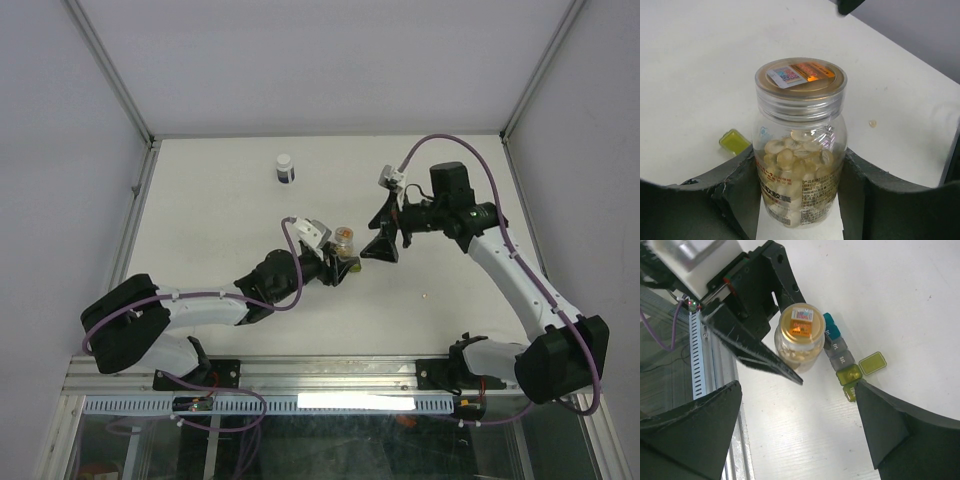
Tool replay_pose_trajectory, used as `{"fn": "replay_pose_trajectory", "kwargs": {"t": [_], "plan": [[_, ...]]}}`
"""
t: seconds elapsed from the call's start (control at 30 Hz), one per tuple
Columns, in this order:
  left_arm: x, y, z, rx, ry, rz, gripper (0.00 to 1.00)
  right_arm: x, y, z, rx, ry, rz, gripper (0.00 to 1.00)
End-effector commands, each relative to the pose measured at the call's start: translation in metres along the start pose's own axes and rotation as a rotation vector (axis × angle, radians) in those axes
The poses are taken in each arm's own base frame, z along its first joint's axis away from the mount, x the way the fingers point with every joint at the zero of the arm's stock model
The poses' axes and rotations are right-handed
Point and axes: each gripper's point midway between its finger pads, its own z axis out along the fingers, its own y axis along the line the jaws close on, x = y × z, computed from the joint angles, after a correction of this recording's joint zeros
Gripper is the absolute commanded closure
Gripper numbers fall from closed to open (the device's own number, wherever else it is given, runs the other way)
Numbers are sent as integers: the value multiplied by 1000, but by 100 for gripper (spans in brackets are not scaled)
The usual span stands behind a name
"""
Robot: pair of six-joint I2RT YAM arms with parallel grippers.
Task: Sort the pills into containers
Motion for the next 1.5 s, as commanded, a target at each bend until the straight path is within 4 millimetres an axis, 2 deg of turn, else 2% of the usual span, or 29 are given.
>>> {"fn": "replay_pose_trajectory", "kwargs": {"t": [0.0, 0.2, 0.33, 0.47, 0.77, 1.47], "plan": [[-34, -23, -21, 172, -139, -56, 100, -20, 36, -18, -129, -76, -211, 1], [-39, -84, -57, 625, -113, -6, 100, -6, 71, -19, -350, -160, -455, 1], [-39, -101, -67, 738, -88, -1, 100, -7, 82, -13, -415, -140, -478, 3], [-41, -107, -68, 780, -86, -5, 100, -9, 94, -6, -463, -132, -485, 7], [-43, -115, -61, 834, -84, -23, 100, -7, 110, 7, -536, -91, -432, 23], [-37, -105, -49, 766, -57, -19, 100, -7, 109, 14, -512, -63, -358, 46]]}}
